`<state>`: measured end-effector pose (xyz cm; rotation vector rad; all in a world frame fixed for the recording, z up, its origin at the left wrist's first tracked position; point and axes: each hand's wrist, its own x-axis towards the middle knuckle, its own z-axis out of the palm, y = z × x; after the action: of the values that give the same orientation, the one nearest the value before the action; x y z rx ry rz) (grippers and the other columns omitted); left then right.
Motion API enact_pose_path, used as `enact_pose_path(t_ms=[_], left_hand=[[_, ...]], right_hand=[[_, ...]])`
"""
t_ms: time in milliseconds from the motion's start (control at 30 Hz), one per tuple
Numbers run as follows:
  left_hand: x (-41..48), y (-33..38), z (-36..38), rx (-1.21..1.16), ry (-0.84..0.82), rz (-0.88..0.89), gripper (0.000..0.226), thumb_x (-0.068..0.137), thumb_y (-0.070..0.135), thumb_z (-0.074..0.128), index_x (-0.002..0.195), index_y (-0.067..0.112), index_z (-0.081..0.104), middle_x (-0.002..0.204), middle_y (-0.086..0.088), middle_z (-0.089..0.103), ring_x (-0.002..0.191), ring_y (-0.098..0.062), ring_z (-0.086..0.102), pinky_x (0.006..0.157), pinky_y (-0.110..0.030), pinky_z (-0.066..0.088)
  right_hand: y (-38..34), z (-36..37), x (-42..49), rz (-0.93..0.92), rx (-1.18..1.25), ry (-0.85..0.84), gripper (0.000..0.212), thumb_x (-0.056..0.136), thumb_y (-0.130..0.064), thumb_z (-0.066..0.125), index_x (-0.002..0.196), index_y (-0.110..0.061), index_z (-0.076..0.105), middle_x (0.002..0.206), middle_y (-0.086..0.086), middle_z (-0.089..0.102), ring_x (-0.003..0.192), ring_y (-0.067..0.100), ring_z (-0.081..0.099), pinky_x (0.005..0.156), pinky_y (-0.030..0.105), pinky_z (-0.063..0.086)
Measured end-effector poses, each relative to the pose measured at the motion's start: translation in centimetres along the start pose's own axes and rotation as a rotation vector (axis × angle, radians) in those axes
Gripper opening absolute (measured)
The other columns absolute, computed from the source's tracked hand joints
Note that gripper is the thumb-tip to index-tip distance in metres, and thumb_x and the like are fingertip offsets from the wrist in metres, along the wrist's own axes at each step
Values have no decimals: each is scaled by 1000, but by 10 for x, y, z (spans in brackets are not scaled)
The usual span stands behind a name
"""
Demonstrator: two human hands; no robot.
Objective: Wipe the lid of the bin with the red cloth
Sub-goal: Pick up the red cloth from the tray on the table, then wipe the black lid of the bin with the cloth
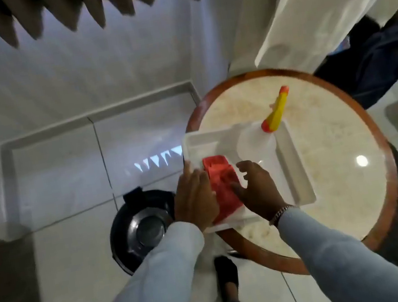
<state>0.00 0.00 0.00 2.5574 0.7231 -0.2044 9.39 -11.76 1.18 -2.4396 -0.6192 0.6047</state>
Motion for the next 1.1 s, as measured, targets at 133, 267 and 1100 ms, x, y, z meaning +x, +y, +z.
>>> enact_pose_path(t_ms=[133, 267, 1100], left_hand=[[15, -11, 21, 271, 96, 93, 37, 89, 23, 52, 121, 6, 53, 139, -17, 53, 151, -38, 4, 123, -52, 4], [17, -7, 21, 238, 159, 159, 19, 82, 14, 56, 99, 9, 64, 105, -14, 73, 133, -36, 46, 120, -53, -1], [-46, -251, 99, -643, 356, -40, 26, 80, -4, 73, 104, 4, 69, 100, -11, 72, 94, -5, 60, 88, 0, 41]], right_hand=[[14, 27, 19, 91, 2, 10, 47, 78, -27, 73, 119, -12, 56, 112, 13, 66, 97, 31, 64, 88, 42, 52], [16, 38, 22, 156, 88, 83, 52, 77, -22, 74, 126, -13, 57, 105, 12, 72, 94, 30, 67, 89, 43, 54], [-41, 268, 0, -205, 65, 80, 24, 86, -1, 61, 108, -10, 65, 96, 11, 66, 89, 25, 61, 74, 14, 40]])
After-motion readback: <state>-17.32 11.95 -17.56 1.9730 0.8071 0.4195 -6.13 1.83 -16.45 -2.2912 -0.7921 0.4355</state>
